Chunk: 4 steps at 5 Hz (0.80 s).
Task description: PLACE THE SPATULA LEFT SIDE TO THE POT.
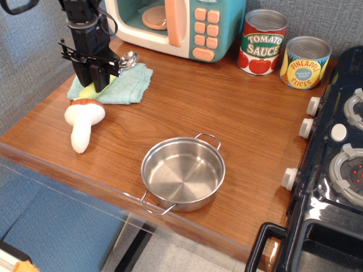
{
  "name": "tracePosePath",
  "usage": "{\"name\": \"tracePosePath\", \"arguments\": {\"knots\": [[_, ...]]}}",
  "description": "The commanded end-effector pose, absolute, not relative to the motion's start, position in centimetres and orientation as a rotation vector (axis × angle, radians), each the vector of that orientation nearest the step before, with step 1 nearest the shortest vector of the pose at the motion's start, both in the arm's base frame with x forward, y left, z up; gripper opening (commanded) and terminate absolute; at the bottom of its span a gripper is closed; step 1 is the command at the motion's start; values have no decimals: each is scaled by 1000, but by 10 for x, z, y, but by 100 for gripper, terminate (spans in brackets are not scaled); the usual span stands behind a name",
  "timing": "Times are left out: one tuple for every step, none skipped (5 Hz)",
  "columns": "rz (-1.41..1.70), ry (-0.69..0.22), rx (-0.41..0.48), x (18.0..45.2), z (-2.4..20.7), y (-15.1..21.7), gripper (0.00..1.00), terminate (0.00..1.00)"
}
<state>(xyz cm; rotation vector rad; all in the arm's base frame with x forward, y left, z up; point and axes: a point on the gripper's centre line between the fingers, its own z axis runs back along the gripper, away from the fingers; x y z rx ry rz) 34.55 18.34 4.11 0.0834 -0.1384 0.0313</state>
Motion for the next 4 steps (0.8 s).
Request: {"name": "tracePosePath", "arguments": {"knots": [[-22,-329,156,324,126,148,0,0],[-77,-311,104,305,117,115,0,0],[-148,-283,59,296,104,85,0,0],[-216,-262,45,289,93,56,0,0]]}}
